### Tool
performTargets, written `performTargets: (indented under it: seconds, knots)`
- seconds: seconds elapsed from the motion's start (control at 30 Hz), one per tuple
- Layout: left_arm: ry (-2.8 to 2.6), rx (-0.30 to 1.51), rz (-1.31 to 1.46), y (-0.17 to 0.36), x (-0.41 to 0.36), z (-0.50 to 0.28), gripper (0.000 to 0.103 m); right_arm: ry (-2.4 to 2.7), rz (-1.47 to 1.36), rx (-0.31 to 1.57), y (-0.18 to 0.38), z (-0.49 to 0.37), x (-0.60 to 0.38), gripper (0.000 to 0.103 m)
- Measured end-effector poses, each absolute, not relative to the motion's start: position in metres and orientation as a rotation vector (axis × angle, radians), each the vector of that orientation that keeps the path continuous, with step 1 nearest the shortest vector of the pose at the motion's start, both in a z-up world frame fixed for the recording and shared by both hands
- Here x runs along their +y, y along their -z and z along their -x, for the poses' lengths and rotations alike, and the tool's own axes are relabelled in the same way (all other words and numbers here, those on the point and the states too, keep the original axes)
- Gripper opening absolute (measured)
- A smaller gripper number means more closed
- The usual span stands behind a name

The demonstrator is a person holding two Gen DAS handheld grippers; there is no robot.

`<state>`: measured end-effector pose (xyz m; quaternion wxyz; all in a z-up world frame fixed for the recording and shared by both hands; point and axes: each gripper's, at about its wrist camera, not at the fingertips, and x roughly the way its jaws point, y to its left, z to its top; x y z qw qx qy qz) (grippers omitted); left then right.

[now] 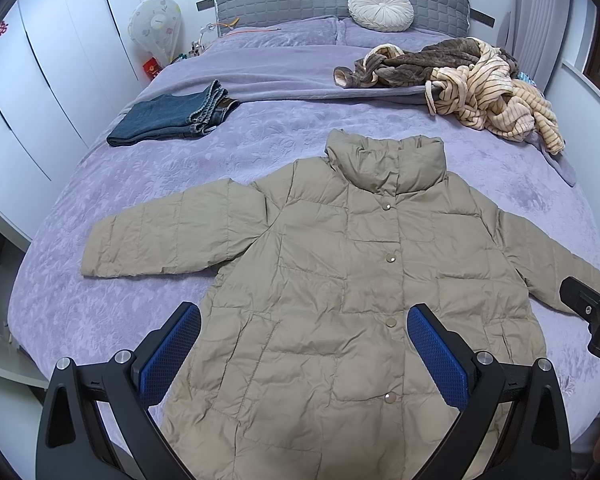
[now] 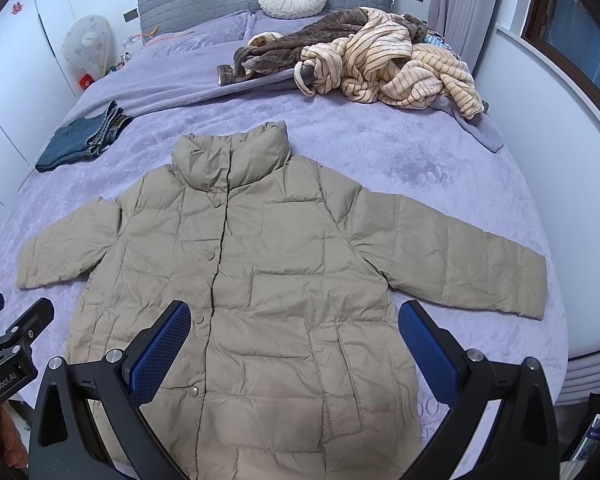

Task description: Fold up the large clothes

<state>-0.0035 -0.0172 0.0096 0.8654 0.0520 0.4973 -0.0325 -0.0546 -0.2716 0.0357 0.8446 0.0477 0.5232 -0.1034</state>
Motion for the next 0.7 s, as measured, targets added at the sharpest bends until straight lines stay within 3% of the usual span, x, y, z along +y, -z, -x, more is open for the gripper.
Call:
performTargets:
  seconds: [0.7]
  knots:
    - [0.068,1.043,-0.109,-0.0100,-0.0177,0.0034,0.103,0.216,-0.102,1.105,-0.0358,0.0535,-0.2711,0.103]
